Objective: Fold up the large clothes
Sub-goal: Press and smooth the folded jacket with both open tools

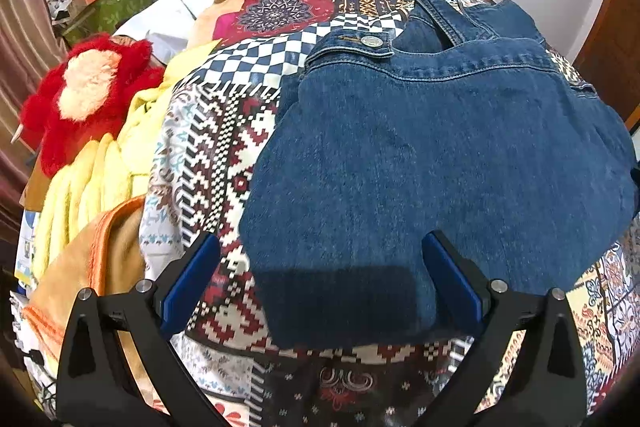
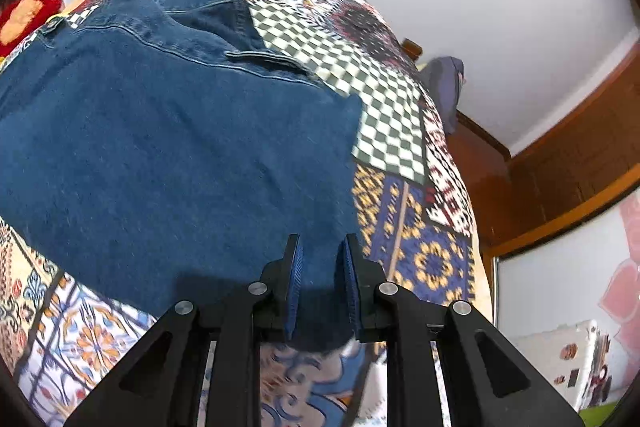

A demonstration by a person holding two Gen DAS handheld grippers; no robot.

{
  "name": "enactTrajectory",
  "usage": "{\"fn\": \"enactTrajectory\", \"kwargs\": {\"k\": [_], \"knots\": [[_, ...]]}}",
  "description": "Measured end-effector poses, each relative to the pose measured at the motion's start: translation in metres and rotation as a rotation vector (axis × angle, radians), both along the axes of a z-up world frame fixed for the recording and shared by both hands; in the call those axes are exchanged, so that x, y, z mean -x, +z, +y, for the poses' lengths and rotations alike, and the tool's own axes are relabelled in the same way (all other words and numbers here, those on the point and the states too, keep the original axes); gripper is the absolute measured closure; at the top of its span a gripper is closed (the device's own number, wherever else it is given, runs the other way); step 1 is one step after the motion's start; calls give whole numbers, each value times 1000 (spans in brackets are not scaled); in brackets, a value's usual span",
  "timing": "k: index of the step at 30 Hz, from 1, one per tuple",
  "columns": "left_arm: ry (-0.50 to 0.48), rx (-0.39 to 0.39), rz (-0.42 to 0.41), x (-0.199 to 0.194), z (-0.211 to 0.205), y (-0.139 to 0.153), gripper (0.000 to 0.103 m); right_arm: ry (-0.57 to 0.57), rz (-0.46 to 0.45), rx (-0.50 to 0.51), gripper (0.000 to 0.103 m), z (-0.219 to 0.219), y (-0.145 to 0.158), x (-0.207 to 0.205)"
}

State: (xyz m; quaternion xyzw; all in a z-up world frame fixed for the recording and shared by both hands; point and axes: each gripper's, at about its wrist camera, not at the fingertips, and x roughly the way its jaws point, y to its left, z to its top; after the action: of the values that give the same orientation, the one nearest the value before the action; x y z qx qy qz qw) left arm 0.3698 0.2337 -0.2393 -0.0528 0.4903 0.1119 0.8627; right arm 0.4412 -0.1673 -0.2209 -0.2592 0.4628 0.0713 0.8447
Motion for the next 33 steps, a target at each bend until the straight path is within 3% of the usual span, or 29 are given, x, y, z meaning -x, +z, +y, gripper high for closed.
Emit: {"fn": "enactTrajectory", "kwargs": {"k": [2, 4, 6, 8, 9, 13, 17, 24, 26, 30, 33], "knots": [[6, -31, -4, 8, 0, 4, 0, -28, 23, -24, 88, -15, 0, 2], [29, -116, 0, 17, 2, 7, 1, -42, 57, -88, 85, -29, 1, 1], [47, -153, 10, 26, 9, 7, 1, -71, 76, -128, 67, -41, 2, -2], [91, -129, 18, 39, 22, 7, 1, -124, 28, -87, 24, -52, 6, -2], [112, -110, 23, 44, 28, 7, 1, -128, 11, -82, 21, -54, 7, -1], [165, -8, 17, 65, 44, 9, 1, -130, 19, -97, 21, -60, 12, 2], [179, 157, -36, 78, 39, 15, 1, -99, -63, -33, 21, -47, 28, 16], [160, 431, -59, 63, 14, 2, 1, 6, -69, -140, 20, -6, 56, 28], [164, 511, -30, 55, 9, -11, 1, 41, -46, -186, 20, 12, 58, 29], [199, 590, 24, 44, 2, -37, 1, 78, 10, -244, 20, 41, 52, 26], [218, 729, 21, 37, 4, -53, 1, 96, 71, -256, 20, 62, 34, 19]]}}
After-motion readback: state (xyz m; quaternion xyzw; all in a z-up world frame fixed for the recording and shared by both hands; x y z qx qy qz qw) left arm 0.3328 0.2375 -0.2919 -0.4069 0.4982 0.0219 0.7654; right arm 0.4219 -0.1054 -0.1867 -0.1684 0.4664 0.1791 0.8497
